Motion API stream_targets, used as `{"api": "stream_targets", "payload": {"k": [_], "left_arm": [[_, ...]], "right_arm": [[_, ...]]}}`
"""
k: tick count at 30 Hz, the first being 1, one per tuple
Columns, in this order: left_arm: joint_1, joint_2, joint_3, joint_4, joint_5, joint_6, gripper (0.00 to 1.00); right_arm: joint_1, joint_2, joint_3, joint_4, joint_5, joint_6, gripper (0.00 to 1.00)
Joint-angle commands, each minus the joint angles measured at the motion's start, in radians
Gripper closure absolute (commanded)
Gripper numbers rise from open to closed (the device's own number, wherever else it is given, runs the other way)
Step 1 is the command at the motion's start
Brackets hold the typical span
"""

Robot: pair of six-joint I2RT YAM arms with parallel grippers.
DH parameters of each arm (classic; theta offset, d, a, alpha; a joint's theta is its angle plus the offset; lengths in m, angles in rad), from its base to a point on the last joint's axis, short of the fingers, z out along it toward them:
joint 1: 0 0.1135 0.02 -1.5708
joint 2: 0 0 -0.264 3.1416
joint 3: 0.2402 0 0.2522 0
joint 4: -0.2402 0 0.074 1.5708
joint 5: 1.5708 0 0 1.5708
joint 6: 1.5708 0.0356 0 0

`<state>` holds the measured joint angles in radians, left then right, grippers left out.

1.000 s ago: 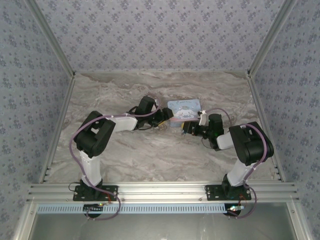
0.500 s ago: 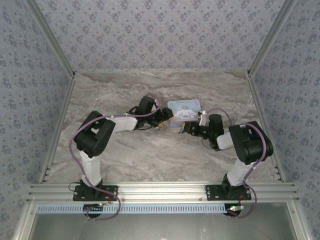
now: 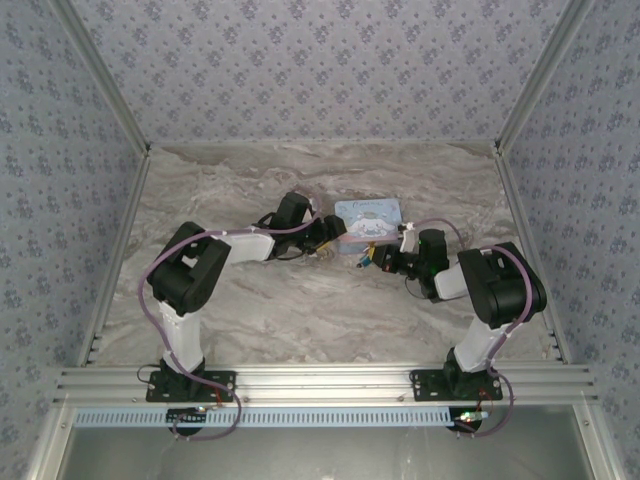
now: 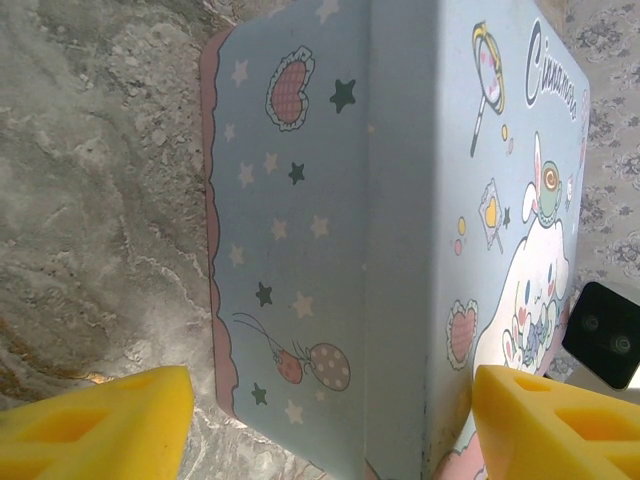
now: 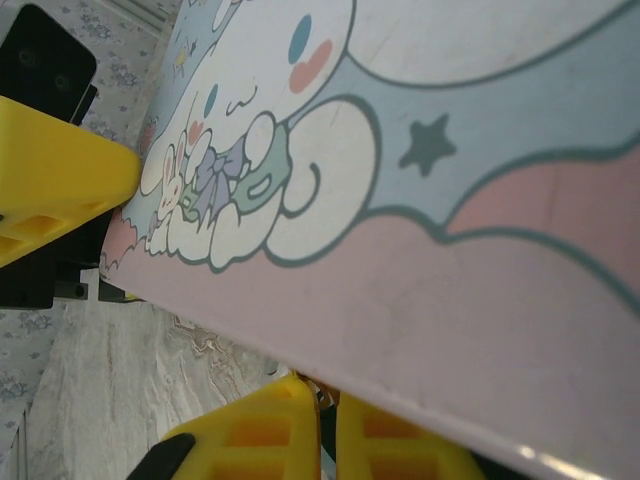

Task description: Unlock a padlock with a key

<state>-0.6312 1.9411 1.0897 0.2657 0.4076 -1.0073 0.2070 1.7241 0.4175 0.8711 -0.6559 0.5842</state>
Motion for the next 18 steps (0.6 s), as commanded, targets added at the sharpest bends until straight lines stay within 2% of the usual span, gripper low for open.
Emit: {"api": "stream_targets", "payload": {"k": [1,8,18], "left_arm": [[-0.008,-0.025,-0.019,-0.037,-0.010,0.004,0.27],[-0.008,-0.027,-0.023,-0.038,-0.014,0.006,0.27],[-0.009,-0.026,-0.035,-0.039,-0.018,0.009,0.27]], "right_arm": [[-0.004,0.012,-0.002,0.034,0.001,0.032,0.92],[-0.011,0.020,-0.013,0.060,0.010,0.070,0.97],[-0.038,0.006,-0.023,0.106,0.015,0.131,0.97]]}}
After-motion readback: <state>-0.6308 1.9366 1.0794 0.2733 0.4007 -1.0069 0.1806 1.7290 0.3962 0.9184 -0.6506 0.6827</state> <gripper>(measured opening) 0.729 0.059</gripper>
